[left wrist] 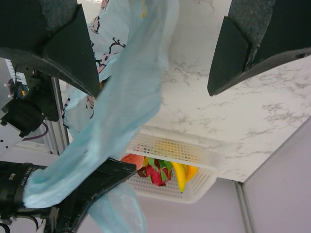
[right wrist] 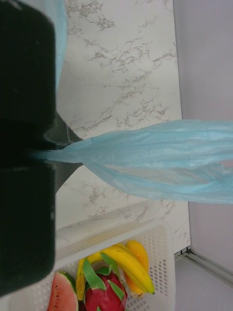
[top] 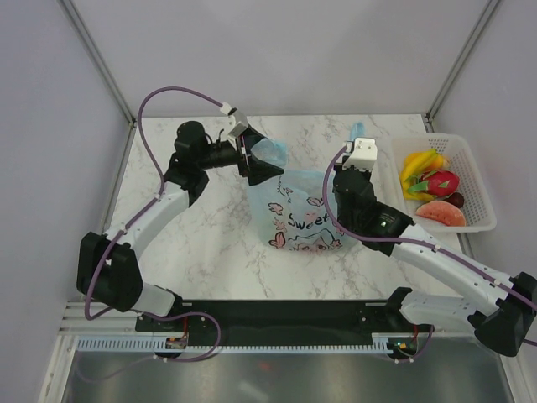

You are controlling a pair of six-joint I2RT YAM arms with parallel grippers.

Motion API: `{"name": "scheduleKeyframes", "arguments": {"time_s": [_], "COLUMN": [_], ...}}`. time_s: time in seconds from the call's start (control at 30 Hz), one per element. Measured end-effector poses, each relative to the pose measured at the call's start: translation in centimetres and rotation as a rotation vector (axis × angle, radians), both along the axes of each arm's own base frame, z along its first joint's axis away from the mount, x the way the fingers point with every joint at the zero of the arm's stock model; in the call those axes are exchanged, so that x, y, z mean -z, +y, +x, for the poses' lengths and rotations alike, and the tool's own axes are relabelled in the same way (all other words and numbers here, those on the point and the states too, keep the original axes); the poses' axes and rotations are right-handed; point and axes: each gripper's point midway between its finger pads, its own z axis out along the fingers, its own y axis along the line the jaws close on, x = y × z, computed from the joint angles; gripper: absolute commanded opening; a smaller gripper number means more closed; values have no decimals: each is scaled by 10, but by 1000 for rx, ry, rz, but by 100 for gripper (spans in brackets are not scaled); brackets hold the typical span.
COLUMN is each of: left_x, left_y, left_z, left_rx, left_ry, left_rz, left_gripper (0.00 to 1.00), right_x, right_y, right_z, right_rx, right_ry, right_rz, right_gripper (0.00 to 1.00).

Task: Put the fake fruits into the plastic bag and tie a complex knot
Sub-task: Adjust the plastic bag at the center of the board.

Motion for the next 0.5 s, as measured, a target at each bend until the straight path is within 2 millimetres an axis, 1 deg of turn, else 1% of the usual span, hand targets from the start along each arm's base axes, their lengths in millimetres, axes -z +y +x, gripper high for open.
{"name": "scheduleKeyframes", "arguments": {"time_s": [0.13,0.23,0.33,0.43,0.5], "left_x": [-4,3,9,3,-9], "left_y": [12,20,22,23,25], "left_z": [13,17,19,17,13], "left_rx": [-104,-159,-185,-211,-264], "left_ry": [17,42,82,85,60], "left_rz": [-59,-97,-106,-109,-119], "left_gripper": [100,100,100,100,100], "right_x": [0,0,0,0,1], "right_y": [-1,-1,-3,-6,-6], "right_z": [0,1,2,3,4], "right_rx": [4,9,14,25,30], "right_ry": [-1,-2,-3,-4,-4], "right_rz": [6,12,18,23,27], "right_gripper": [0,0,0,0,0]}}
